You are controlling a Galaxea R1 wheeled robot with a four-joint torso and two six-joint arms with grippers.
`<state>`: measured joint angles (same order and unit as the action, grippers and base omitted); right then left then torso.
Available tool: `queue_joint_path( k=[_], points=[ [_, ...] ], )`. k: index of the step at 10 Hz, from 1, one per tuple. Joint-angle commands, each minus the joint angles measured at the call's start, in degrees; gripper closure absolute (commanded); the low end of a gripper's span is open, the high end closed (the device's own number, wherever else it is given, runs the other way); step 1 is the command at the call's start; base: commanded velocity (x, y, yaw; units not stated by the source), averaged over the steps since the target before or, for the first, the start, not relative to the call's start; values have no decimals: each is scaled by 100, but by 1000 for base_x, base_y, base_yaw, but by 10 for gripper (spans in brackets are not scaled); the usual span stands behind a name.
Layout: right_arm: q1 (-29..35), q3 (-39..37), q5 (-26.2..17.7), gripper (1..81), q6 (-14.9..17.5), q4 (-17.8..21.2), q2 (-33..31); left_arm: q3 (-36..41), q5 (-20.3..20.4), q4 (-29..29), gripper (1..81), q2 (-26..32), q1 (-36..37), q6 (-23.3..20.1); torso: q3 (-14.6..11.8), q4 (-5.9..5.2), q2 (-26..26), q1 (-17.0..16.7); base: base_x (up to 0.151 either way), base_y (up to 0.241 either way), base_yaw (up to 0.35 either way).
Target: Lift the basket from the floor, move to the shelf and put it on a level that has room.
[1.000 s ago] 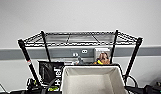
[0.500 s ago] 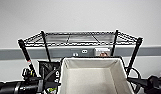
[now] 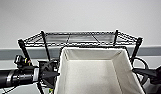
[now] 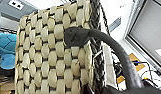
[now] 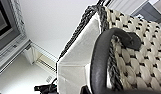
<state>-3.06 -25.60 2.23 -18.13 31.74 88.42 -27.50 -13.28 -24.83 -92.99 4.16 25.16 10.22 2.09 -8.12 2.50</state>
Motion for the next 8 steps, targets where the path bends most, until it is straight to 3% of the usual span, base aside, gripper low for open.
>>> queue_joint_path(
  k=[1, 4, 8],
  points=[
    [1371, -31, -529, 811, -945, 148, -190, 87, 124, 31, 811, 16, 1406, 550, 0, 0, 0, 0, 0, 0, 0],
    [2180, -154, -890, 811, -1526, 139, -199, -98, -166, 13, 811, -27, 2127, 1130, 0, 0, 0, 0, 0, 0, 0],
    [3059, -462, -1383, 811, -2071, 148, -190, -528, -597, 13, 811, -299, 3024, 1737, 0, 0, 0, 0, 0, 0, 0]
  ],
)
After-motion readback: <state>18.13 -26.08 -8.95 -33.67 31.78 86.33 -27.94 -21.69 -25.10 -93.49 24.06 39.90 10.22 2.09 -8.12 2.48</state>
